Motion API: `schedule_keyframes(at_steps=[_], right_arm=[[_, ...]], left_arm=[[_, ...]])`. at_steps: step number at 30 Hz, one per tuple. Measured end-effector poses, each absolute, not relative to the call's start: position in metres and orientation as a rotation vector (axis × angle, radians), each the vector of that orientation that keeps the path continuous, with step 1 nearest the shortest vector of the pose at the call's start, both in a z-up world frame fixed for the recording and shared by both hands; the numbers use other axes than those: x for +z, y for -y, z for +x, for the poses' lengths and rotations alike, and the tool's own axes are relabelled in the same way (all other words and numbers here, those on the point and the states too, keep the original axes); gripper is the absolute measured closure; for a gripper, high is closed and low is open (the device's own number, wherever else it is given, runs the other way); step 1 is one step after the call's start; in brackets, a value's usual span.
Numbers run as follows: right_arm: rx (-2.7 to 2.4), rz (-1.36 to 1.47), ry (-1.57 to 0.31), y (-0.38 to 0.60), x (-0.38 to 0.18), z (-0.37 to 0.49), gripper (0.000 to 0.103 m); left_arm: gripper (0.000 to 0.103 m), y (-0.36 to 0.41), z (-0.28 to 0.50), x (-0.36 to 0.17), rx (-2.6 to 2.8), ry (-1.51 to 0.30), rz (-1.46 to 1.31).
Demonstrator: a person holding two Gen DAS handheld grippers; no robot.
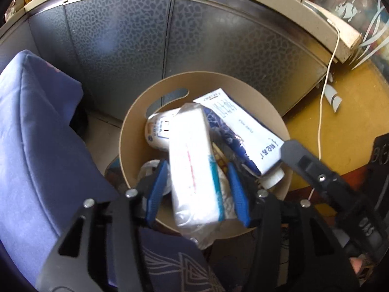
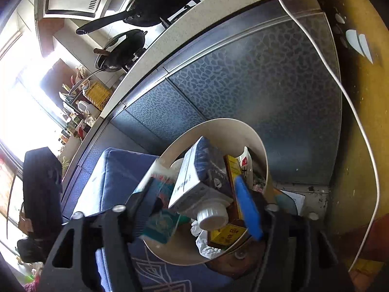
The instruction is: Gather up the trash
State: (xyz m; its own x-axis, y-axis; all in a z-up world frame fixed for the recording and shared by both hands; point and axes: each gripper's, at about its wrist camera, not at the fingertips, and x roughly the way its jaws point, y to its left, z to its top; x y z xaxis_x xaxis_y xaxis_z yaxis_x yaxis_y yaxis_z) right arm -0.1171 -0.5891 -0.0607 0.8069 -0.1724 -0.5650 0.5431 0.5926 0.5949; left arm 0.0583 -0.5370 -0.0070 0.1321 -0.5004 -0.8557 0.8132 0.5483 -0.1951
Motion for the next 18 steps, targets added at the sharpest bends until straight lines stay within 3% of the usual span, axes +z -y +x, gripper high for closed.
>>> schedule_keyframes(at_steps=[10,18], right_arm=[[-0.52,0.766,-0.423,0.537,-0.019,-0.146,0.033],[-0.526,0.807,-0.523,0.492,-0.011,-0.161,0.033]], left_arm=[[0.047,0.475,0.059,0.03,-0.928,-0.967,0.262],[0.047,0.417,0.017,0.052,-0.844,-0.878,0.29]])
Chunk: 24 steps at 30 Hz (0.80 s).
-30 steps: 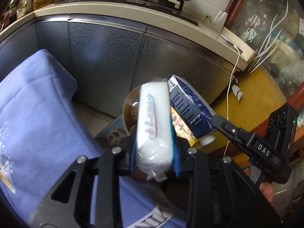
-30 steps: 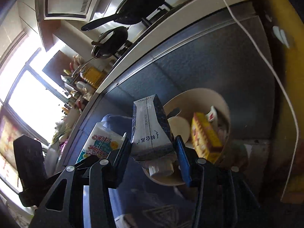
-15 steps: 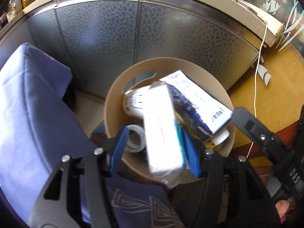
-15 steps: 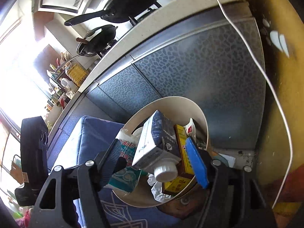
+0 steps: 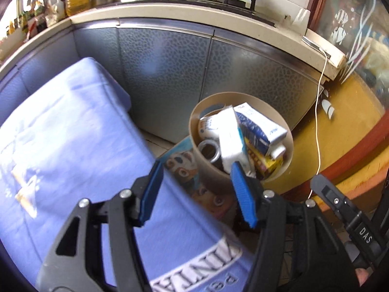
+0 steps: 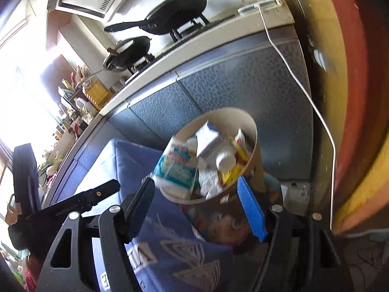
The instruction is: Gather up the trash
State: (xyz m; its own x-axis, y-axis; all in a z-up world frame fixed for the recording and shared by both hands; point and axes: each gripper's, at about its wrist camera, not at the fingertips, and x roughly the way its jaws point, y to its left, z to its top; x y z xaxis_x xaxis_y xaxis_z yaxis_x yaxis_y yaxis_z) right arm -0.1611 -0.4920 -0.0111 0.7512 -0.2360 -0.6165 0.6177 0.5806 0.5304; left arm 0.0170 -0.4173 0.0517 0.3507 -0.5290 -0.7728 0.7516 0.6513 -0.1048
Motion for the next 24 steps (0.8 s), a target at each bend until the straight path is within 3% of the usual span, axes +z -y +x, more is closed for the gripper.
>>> schedule_keyframes(at_steps=[5,9,24], right_arm=[[-0.505,0.83,-0.582,0.468,-0.013,-0.166,0.033],[-0.499,0.825,-0.607,0.449,-0.01,-0.171,0.033],[-0.509,0.78,-0.608,0.413,0.011,-0.178,0.033]], left_arm=[[0.047,0.387,-0.016,0.059,-0.812,-0.826,0.32],[0.035,0.365,-0.036,0.061,-0.777,-0.783,0.349],[0.032,0.304,-0.045,0.076,-0.721,-0.759,0.304]])
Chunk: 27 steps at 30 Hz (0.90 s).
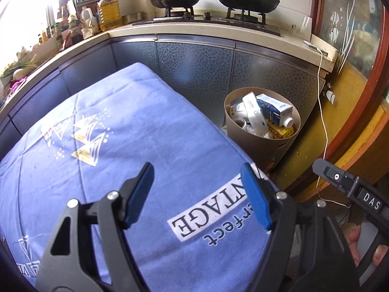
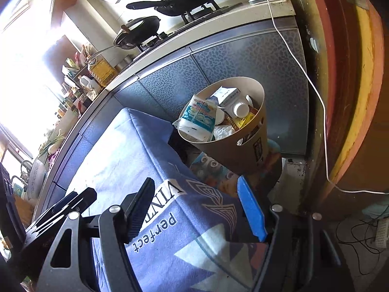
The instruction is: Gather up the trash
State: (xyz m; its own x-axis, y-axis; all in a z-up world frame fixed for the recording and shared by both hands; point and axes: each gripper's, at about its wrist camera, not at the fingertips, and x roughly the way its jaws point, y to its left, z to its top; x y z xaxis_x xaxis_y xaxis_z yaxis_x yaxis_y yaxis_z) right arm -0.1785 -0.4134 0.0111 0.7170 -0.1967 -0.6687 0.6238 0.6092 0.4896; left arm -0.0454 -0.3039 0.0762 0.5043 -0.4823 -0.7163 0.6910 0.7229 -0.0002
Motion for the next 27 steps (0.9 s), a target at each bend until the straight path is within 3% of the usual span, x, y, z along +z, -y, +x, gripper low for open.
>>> schedule_keyframes(at_steps=[21,27], right_arm=[[-0.498,0.717,-0.58,0.379,0.037,-0.168,0.031],[-0.515,0.705,-0.572,0.374,0.041,-0.169,0.029]], left_arm=[[0.006,0.25,-0.057,0.102,-0.66,-0.621,0.261],[0.006,0.244,-0.06,0.106,-0.672,-0.606,0.247]])
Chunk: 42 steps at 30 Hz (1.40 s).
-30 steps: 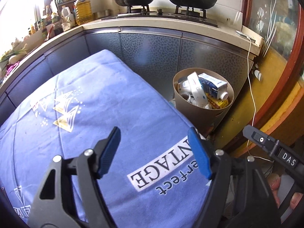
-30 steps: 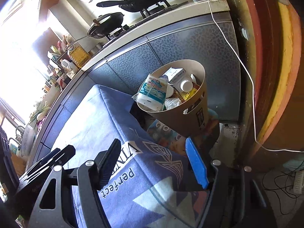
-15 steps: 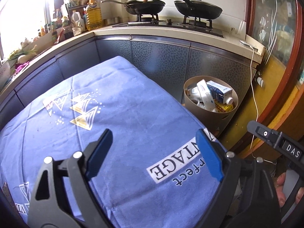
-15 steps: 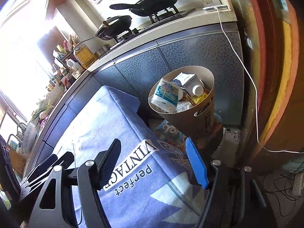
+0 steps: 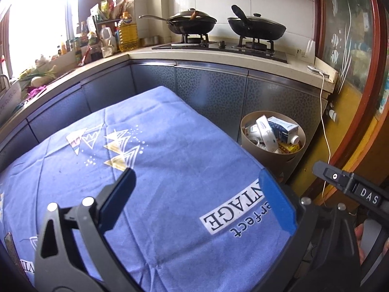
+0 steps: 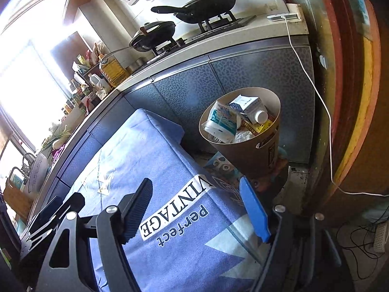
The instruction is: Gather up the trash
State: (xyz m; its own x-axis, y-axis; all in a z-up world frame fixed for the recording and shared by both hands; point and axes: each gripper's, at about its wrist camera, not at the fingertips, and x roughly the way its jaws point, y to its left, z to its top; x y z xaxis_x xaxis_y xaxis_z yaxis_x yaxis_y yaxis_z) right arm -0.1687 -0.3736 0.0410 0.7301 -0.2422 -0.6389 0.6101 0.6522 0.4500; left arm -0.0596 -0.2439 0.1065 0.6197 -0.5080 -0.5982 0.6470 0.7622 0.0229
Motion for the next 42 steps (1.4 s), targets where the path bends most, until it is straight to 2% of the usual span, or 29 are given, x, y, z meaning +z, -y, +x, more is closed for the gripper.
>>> schedule_keyframes(at_steps=[20,42], right_arm=[[-0.541,0.69,-0.539,0.37,0.056,-0.174,0.028],[-0.539,0.688,-0.554,0.361,0.045,-0.174,0.027]], left_arm=[[0.006,0.238,-0.071,0.115,-0.718,-0.573,0.247],[0.006,0.232,-0.074,0.111,-0.698,-0.553,0.236]])
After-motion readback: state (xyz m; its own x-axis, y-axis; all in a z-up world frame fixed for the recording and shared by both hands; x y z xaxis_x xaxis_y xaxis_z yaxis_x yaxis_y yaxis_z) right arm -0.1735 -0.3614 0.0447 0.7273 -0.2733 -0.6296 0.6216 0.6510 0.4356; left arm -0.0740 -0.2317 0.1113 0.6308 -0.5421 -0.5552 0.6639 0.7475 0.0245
